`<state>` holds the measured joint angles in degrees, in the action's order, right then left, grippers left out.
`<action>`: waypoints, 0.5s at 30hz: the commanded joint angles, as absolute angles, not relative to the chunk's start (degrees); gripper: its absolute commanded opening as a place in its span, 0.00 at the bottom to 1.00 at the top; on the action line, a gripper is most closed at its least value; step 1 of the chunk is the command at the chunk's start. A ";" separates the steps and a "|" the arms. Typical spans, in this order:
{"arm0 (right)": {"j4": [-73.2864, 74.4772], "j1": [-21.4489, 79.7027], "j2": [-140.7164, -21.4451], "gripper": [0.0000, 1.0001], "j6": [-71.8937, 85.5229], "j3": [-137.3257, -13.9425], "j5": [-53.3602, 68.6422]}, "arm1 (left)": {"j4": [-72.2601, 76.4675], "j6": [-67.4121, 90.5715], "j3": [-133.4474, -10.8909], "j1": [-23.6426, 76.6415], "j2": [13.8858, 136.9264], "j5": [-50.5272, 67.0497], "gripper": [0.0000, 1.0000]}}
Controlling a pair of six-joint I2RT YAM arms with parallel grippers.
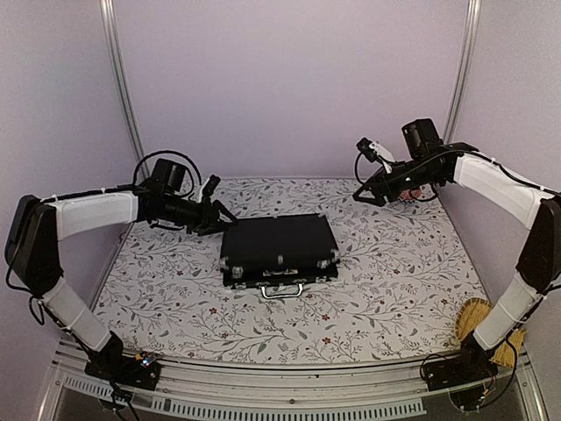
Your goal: Pack up texas hold em set
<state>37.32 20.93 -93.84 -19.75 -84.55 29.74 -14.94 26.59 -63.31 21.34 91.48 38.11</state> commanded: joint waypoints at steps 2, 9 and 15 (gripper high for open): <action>36.44 20.70 -90.27 0.70 -23.18 -79.06 36.88 | -17.84 23.86 -58.51 21.87 85.24 30.86 0.50; 34.38 28.58 -94.35 0.60 -28.13 -72.81 33.75 | -13.98 25.28 -65.39 28.36 91.05 28.60 0.41; 31.86 36.11 -95.36 0.45 -28.91 -69.70 32.69 | -9.82 28.12 -71.77 35.37 101.81 29.19 0.16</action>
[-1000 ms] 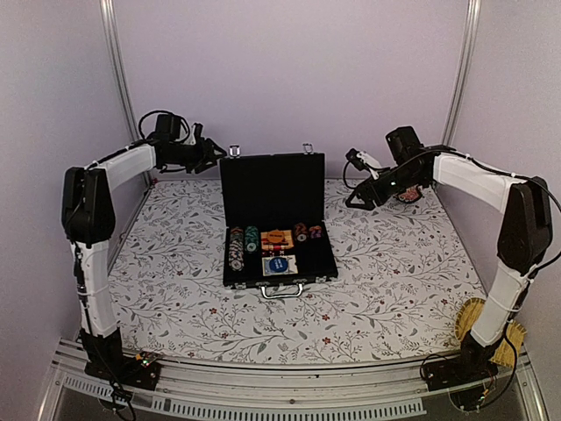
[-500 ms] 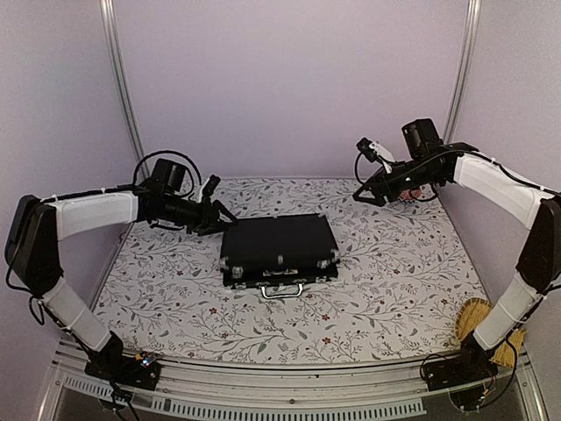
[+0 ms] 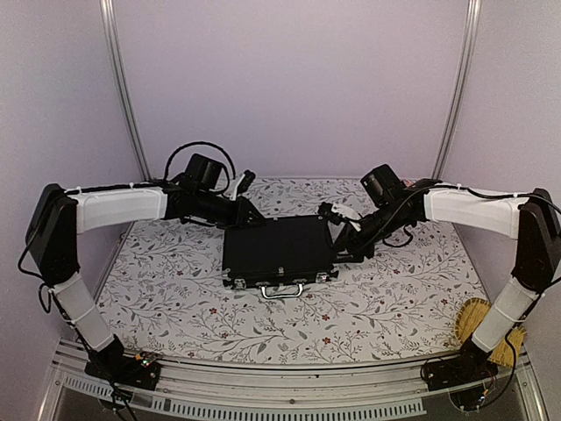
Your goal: Pack up texas hold em set
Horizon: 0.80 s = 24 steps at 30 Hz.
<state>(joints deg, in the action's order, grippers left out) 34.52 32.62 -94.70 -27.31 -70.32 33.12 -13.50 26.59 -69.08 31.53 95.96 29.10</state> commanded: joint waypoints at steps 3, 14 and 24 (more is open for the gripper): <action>30.94 37.82 -97.69 0.33 -28.02 -68.02 30.77 | -7.50 29.86 -72.79 37.44 105.82 29.98 0.05; 28.04 40.86 -104.59 0.13 -26.13 -67.72 25.47 | -6.05 33.82 -69.15 39.37 110.78 27.64 0.00; 25.57 42.69 -106.56 0.12 -27.06 -64.75 18.94 | -3.86 35.09 -66.42 39.46 110.73 27.73 0.00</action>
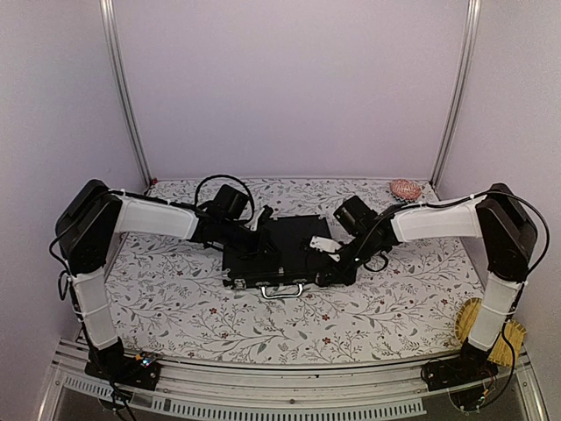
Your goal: Pack up texas hold em set
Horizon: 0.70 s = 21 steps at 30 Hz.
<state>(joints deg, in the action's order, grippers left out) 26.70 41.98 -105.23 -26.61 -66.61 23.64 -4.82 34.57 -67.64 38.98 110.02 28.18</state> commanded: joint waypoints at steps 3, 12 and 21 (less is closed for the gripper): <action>23.95 42.81 -106.97 0.13 -26.94 -63.72 15.86 | -3.72 34.98 -66.08 39.46 110.72 27.64 0.00; 15.14 42.82 -106.18 0.17 -24.13 -61.03 3.45 | -3.69 34.80 -65.85 39.46 110.65 27.33 0.00; 18.88 42.81 -100.65 0.30 -23.47 -58.56 9.24 | -3.25 34.68 -65.91 39.42 111.00 27.80 0.00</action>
